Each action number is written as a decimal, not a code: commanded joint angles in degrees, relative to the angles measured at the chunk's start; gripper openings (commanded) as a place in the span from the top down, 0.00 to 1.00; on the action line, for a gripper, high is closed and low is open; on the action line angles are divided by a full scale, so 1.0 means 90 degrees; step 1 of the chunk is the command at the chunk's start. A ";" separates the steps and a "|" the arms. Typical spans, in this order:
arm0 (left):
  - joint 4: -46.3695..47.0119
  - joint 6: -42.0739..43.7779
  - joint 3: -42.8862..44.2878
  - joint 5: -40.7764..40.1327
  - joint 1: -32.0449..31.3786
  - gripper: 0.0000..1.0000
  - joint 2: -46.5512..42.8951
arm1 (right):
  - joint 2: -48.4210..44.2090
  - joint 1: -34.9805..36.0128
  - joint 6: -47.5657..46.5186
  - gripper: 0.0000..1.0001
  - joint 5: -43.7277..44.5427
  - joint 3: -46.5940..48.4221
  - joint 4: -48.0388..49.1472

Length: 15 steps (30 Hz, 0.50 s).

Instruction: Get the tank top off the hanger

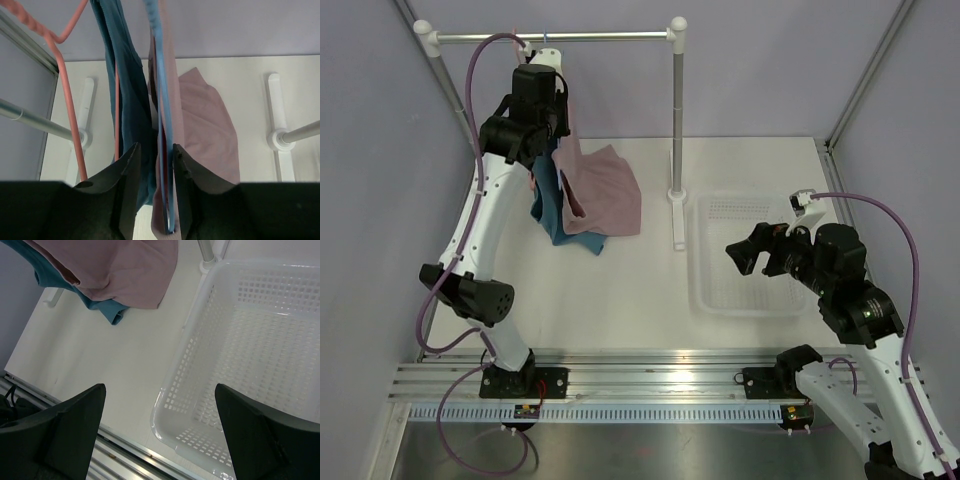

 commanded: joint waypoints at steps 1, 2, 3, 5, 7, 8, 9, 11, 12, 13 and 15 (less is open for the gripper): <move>0.0223 0.0042 0.0125 0.0248 0.0136 0.65 0.0130 | -0.0013 0.0047 -0.0009 0.02 -0.0154 0.0010 0.0371; 0.0223 0.0071 0.0135 0.0345 0.0146 0.68 0.0160 | -0.0003 0.0047 -0.0009 0.02 -0.0164 0.0010 0.0372; 0.0204 0.0071 0.0174 0.0365 0.0146 0.74 0.0237 | 0.0006 0.0037 -0.0009 0.02 -0.0173 0.0010 0.0372; 0.0135 0.0061 0.0359 0.0433 0.0146 0.84 0.0335 | 0.0016 0.0047 -0.0009 0.02 -0.0174 0.0010 0.0372; 0.0019 0.0032 0.0564 0.0424 0.0146 0.97 0.0443 | 0.0016 0.0037 -0.0019 0.03 -0.0164 0.0020 0.0372; -0.0001 0.0003 0.0623 0.0415 0.0146 0.99 0.0453 | 0.0026 0.0037 -0.0028 0.03 -0.0164 0.0029 0.0372; -0.0060 -0.0026 0.0691 0.0414 0.0146 1.00 0.0463 | 0.0036 0.0037 -0.0038 0.03 -0.0144 0.0030 0.0362; -0.0118 -0.0104 0.0905 0.0424 0.0146 1.00 0.0463 | 0.0046 0.0047 -0.0028 0.03 -0.0135 0.0039 0.0381; -0.0187 -0.0134 0.1013 0.0424 0.0146 1.00 0.0463 | 0.0055 0.0037 -0.0028 0.02 -0.0134 0.0039 0.0391; -0.0216 -0.0163 0.1111 0.0424 0.0136 1.00 0.0463 | 0.0075 0.0047 -0.0028 0.02 -0.0134 0.0049 0.0410; -0.0294 -0.0193 0.1393 0.0512 0.0136 1.00 0.0424 | 0.0114 0.0047 -0.0028 0.02 -0.0154 0.0078 0.0411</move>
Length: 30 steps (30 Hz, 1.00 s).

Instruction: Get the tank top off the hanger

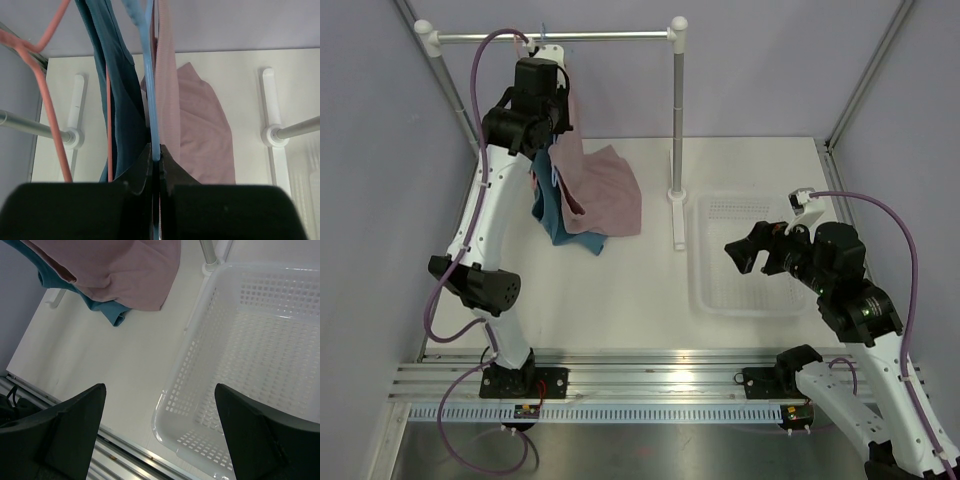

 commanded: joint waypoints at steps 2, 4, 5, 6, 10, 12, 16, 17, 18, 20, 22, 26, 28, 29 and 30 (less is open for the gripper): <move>0.0126 -0.0122 0.0800 0.0240 -0.0005 1.00 -0.0249 | 0.0116 0.0037 -0.0026 0.02 -0.0103 0.0110 0.0318; 0.0174 -0.0113 0.0850 0.0309 -0.0044 1.00 -0.0386 | 0.0136 0.0037 -0.0007 0.02 -0.0123 0.0100 0.0357; 0.0213 -0.0074 0.0840 0.0299 -0.0073 1.00 -0.0464 | 0.0146 0.0047 -0.0006 0.02 -0.0123 0.0091 0.0367; 0.0271 -0.0045 0.0859 0.0318 -0.0150 1.00 -0.0581 | 0.0146 0.0047 -0.0006 0.02 -0.0142 0.0091 0.0387; 0.0155 -0.0073 0.0840 0.0367 -0.0288 1.00 -0.0816 | 0.0175 0.0037 0.0023 0.02 -0.0142 0.0139 0.0387; -0.0049 -0.0171 0.0840 0.0367 -0.0482 1.00 -0.0894 | 0.0175 0.0037 0.0062 0.02 -0.0171 0.0149 0.0455; -0.0353 -0.0600 0.0334 0.0455 -0.0844 1.00 -0.1469 | 0.0312 0.0037 0.0188 0.01 -0.0386 0.0257 0.0679; -0.0372 -0.0698 0.0119 0.0571 -0.0922 1.00 -0.1625 | 0.0351 0.0037 0.0237 0.00 -0.0473 0.0305 0.0854; -0.0334 -0.0795 -0.0192 0.0717 -0.0952 1.00 -0.1868 | 0.0390 0.0037 0.0247 0.01 -0.0755 0.0315 0.0952; -0.0178 -0.1050 -0.1291 0.1186 -0.1020 1.00 -0.2688 | 0.0585 0.0037 0.0519 0.01 -0.0971 0.0364 0.1360; 0.0212 -0.1176 -0.2008 0.1547 -0.1069 1.00 -0.3284 | 0.0789 0.0037 0.0851 0.00 -0.1400 0.0345 0.1742; 0.0487 -0.1420 -0.3620 0.2465 -0.1215 1.00 -0.4913 | 0.1307 0.0037 0.1574 0.01 -0.2650 0.0266 0.3214; 0.0526 -0.1431 -0.4518 0.2942 -0.1245 1.00 -0.5384 | 0.1774 0.0047 0.2109 0.01 -0.3187 0.0257 0.3773; 0.0526 -0.1450 -0.4792 0.3042 -0.1264 1.00 -0.5570 | 0.1961 0.0047 0.2287 0.00 -0.3324 0.0257 0.4414; 0.0535 -0.1480 -0.5375 0.3111 -0.1264 1.00 -0.5997 | 0.2165 0.0076 0.2404 0.00 -0.3480 0.0286 0.4623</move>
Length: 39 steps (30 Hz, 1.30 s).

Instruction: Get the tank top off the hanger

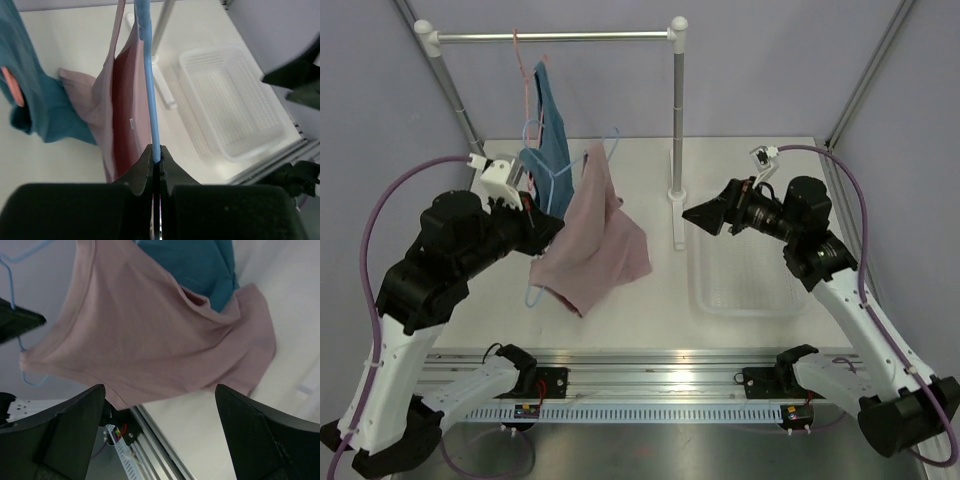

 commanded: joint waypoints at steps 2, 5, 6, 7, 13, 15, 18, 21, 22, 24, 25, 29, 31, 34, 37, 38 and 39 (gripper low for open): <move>0.0611 -0.0222 -0.1391 0.1113 -0.0060 1.00 -0.0962 | 0.1056 0.0334 0.0857 0.00 -0.0894 0.0382 0.1959; 0.0562 -0.0232 -0.2017 0.1152 -0.0060 1.00 -0.1559 | 0.1779 0.1046 0.0574 0.03 -0.0182 0.0753 0.2067; 0.0533 -0.0222 -0.2115 0.1201 -0.0060 1.00 -0.1754 | 0.1926 0.1212 0.0476 0.03 0.0314 0.0842 0.2087; 0.0513 -0.0232 -0.2280 0.1250 -0.0060 1.00 -0.1833 | 0.2169 0.1378 0.0272 0.05 0.0551 0.0920 0.2116; 0.0503 -0.0251 -0.2730 0.1465 -0.0060 1.00 -0.2107 | 0.3195 0.2454 -0.0139 0.12 0.1704 0.1691 0.2262; 0.0542 -0.0261 -0.2877 0.1523 -0.0060 1.00 -0.2146 | 0.3430 0.2610 -0.0237 0.17 0.1920 0.1848 0.2175; 0.0572 -0.0261 -0.2936 0.1563 -0.0060 1.00 -0.2214 | 0.3801 0.2669 -0.0267 0.34 0.1823 0.2054 0.2145; 0.0552 -0.0251 -0.2878 0.1514 -0.0060 1.00 -0.2263 | 0.3919 0.2708 -0.0354 0.41 0.1852 0.2132 0.2009; 0.0562 -0.0232 -0.2858 0.1504 -0.0060 1.00 -0.2263 | 0.3920 0.2699 -0.0364 0.41 0.1852 0.2093 0.2009; 0.0562 -0.0222 -0.2809 0.1466 -0.0060 1.00 -0.2244 | 0.3891 0.2708 -0.0442 0.35 0.1794 0.2025 0.1960; 0.0572 -0.0212 -0.2799 0.1456 -0.0060 1.00 -0.2215 | 0.3871 0.2708 -0.0433 0.32 0.1755 0.1986 0.1989; 0.0640 -0.0222 -0.2741 0.1514 -0.0060 1.00 -0.2117 | 0.3851 0.2738 -0.0413 0.30 0.1656 0.1888 0.2028; 0.0708 -0.0251 -0.2731 0.1553 -0.0060 1.00 -0.2088 | 0.3929 0.2738 -0.0442 0.32 0.1579 0.1907 0.2048; 0.0748 -0.0271 -0.2673 0.1592 -0.0060 1.00 -0.2068 | 0.3988 0.2738 -0.0403 0.40 0.1471 0.1888 0.2155; 0.0738 -0.0271 -0.2614 0.1592 -0.0060 1.00 -0.2068 | 0.4007 0.2738 -0.0413 0.52 0.1529 0.1888 0.2155; 0.0738 -0.0271 -0.2604 0.1583 -0.0060 1.00 -0.2068 | 0.4008 0.2738 -0.0423 0.47 0.1530 0.1898 0.2145; 0.0748 -0.0271 -0.2594 0.1544 -0.0060 1.00 -0.2068 | 0.4027 0.2738 -0.0423 0.39 0.1520 0.1898 0.2136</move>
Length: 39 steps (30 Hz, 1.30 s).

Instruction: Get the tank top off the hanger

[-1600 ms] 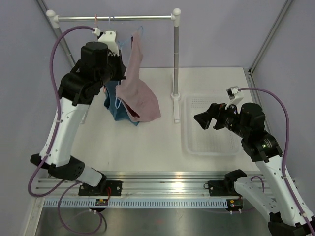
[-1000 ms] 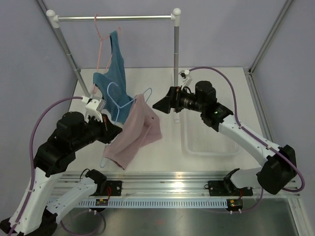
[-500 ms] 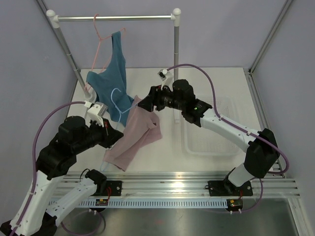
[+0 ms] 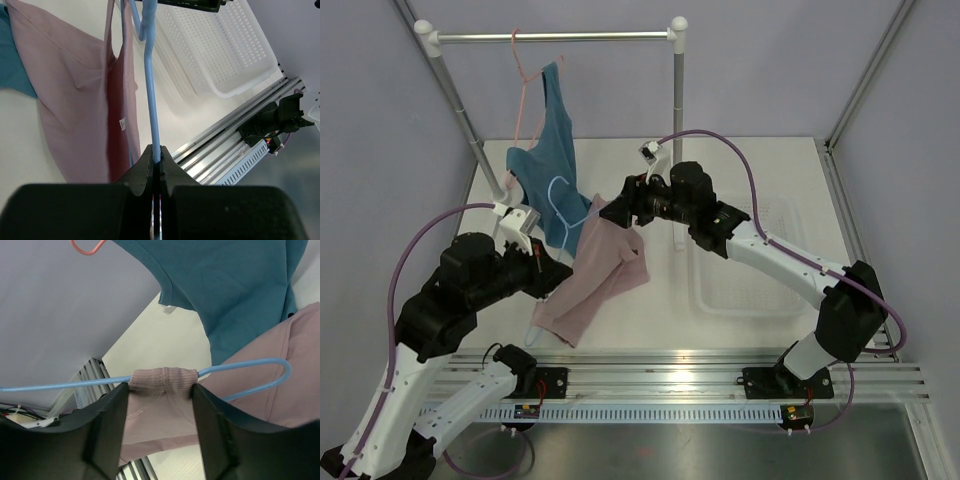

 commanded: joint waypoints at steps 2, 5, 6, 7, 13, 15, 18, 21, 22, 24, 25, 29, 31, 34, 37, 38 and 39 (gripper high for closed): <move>0.0573 -0.0072 0.0347 0.0181 -0.0024 1.00 0.0003 | 0.0056 0.0069 -0.0066 0.33 -0.0107 -0.0006 0.0402; 0.0592 -0.0091 0.0347 0.0180 -0.0024 1.00 0.0043 | 0.0037 0.0069 0.0061 0.38 -0.0185 -0.0143 0.0577; 0.0602 -0.0091 0.0337 0.0239 -0.0024 1.00 0.0052 | 0.0037 0.0069 0.0071 0.47 -0.0195 -0.0163 0.0607; 0.0631 -0.0091 0.0347 0.0249 -0.0024 1.00 0.0052 | 0.0046 0.0069 0.0071 0.53 -0.0176 -0.0153 0.0597; 0.0281 0.0123 0.0444 -0.0267 -0.0024 1.00 0.0130 | -0.0100 0.0069 -0.0153 0.88 0.0233 -0.0075 0.0218; 0.0115 0.0240 0.0454 -0.0618 -0.0024 1.00 0.0160 | -0.0226 0.0059 -0.0357 0.97 0.0798 -0.0085 0.0003; -0.0110 0.0367 0.0415 -0.0825 -0.0024 1.00 0.0111 | -0.0295 -0.0048 -0.0622 1.00 0.1531 -0.0007 -0.0466; -0.0189 0.0494 0.0337 -0.0680 -0.0024 1.00 -0.0045 | -0.0217 -0.0389 -0.0671 1.00 0.1816 0.0178 -0.1003; -0.0218 0.0524 0.0337 -0.0621 -0.0024 1.00 -0.0103 | -0.0179 -0.0516 -0.0652 1.00 0.1864 0.0227 -0.1130; -0.0228 0.0602 0.0298 -0.0378 -0.0024 1.00 -0.0182 | -0.0013 -0.0828 -0.0613 1.00 0.1817 0.0441 -0.1345; -0.0209 0.0612 0.0288 -0.0308 -0.0024 1.00 -0.0250 | 0.0085 -0.0917 -0.0603 1.00 0.1739 0.0559 -0.1472; 0.0045 0.0603 0.0259 -0.0054 -0.0024 1.00 -0.0464 | 0.0631 -0.1240 -0.0593 1.00 0.1436 0.1038 -0.1941; 0.0404 0.0388 0.0317 -0.0112 -0.0024 1.00 -0.0456 | 0.0750 -0.1250 -0.0584 1.00 0.0902 0.1117 -0.2000; 0.1225 0.0046 0.0425 -0.0180 -0.0024 1.00 -0.0261 | 0.0448 -0.1250 -0.0233 1.00 0.0131 0.0737 -0.1543; 0.2257 -0.0091 0.0435 -0.0677 -0.0024 1.00 0.0051 | -0.0166 -0.1240 0.0090 1.00 -0.0874 0.0278 -0.0957; 0.2494 -0.0101 0.0473 -0.0785 -0.0024 1.00 0.0149 | -0.0526 -0.1221 0.0245 1.00 -0.1111 0.0122 -0.0820; 0.2951 -0.0062 0.0512 -0.0912 -0.0024 1.00 0.0392 | -0.0704 -0.1201 0.0295 1.00 -0.1278 0.0072 -0.0712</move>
